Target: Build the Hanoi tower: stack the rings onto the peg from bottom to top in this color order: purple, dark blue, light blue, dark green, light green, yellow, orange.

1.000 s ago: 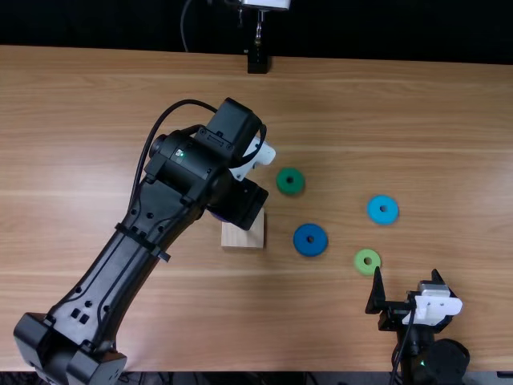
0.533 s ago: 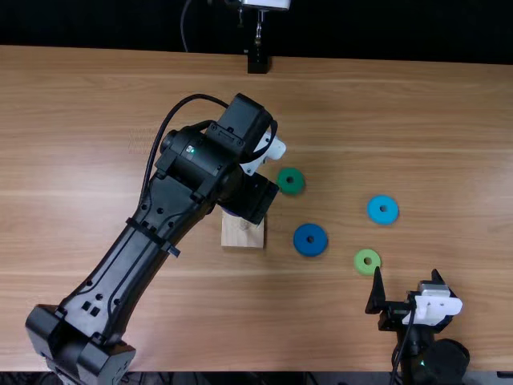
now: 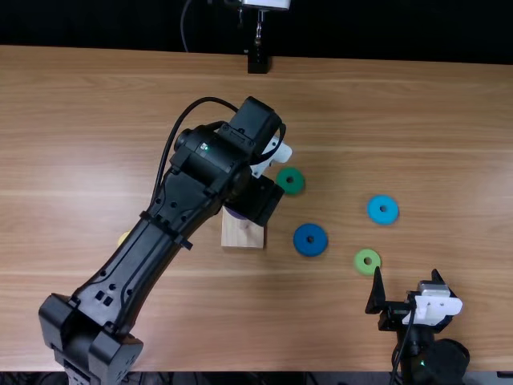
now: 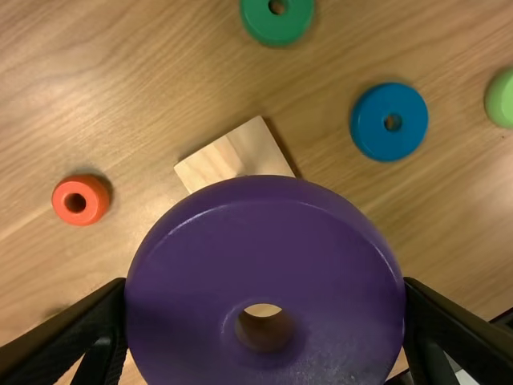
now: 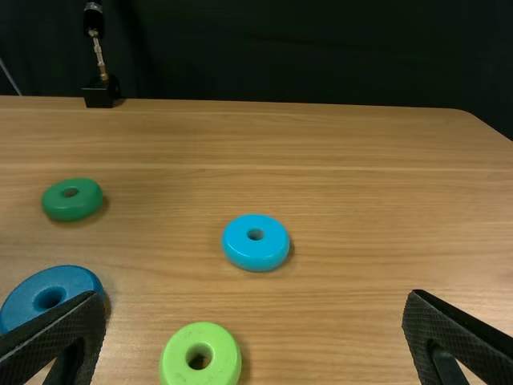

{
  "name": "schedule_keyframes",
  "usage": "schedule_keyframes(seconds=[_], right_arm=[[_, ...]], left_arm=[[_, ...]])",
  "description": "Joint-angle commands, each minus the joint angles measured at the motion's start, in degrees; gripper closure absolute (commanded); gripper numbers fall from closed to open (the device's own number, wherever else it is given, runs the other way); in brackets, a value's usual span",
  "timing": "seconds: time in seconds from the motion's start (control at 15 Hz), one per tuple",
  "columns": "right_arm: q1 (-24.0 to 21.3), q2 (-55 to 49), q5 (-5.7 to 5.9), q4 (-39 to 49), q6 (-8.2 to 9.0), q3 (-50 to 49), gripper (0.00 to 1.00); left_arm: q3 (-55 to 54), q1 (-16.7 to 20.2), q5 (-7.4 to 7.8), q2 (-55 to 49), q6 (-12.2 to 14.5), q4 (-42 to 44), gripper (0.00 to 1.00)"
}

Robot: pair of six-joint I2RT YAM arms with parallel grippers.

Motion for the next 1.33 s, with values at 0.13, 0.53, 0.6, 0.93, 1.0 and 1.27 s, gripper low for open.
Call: schedule_keyframes(seconds=[0.13, 0.53, 0.6, 0.93, 1.0, 1.27], right_arm=[[-0.39, -0.73, 1.16, -3.73, 0.08, -3.81, 0.0], [-0.39, -0.73, 1.16, -3.83, 0.08, -3.81, 0.0], [-0.39, -0.73, 1.16, -3.73, 0.08, -3.81, 0.0], [-0.39, -0.73, 1.16, -3.73, 0.08, -3.81, 0.0], [-0.39, -0.73, 1.16, -3.73, 0.08, -3.81, 0.0], [-0.39, -0.73, 1.16, -3.83, 0.08, -3.81, 0.0]], left_arm=[[2.04, -0.48, 0.17, 1.51, -0.43, 0.18, 1.0], [1.86, -0.3, 0.17, 2.65, -0.11, 0.18, 1.0], [1.86, -0.3, 0.17, 3.0, -0.11, 0.08, 1.0], [1.43, 0.75, 0.17, 3.09, -0.53, -0.35, 0.0], [1.43, 1.02, -0.14, 3.0, -0.43, -0.24, 0.0], [2.48, 1.55, -0.99, 2.39, -0.01, -0.14, 0.0]])
